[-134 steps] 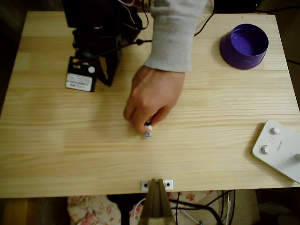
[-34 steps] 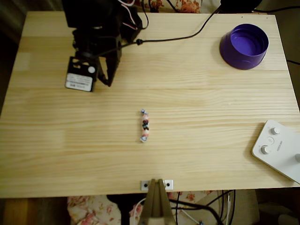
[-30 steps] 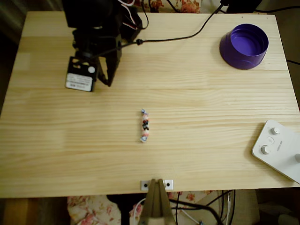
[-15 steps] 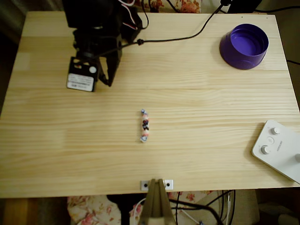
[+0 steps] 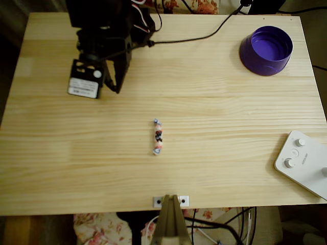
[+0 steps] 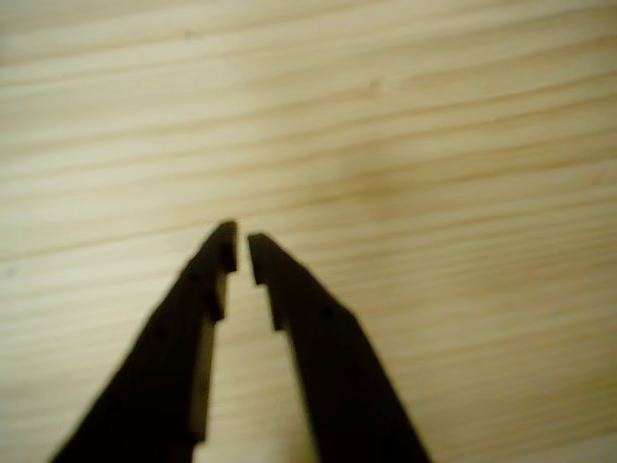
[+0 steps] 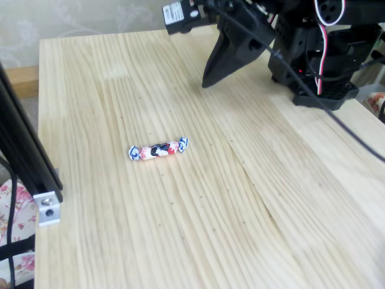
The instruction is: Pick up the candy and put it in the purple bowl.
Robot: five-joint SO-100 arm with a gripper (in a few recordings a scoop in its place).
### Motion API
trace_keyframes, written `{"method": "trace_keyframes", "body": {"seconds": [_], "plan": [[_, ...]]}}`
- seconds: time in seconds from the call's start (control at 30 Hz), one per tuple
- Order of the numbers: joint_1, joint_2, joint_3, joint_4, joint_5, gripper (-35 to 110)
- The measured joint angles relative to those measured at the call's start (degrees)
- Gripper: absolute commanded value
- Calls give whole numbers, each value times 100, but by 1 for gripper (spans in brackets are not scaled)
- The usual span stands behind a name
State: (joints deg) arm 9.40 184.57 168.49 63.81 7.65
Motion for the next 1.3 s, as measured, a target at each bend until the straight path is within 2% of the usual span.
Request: {"method": "trace_keyframes", "body": {"seconds": [0.57, 0.9, 1.13, 1.3], "plan": [[-1670, -4184, -3814, 202, 976, 0], [-2522, -5221, -4228, -562, 1230, 0], [-2628, -6653, -4755, -940, 1512, 5], [-2892, -7392, -5098, -1055, 1688, 15]]}}
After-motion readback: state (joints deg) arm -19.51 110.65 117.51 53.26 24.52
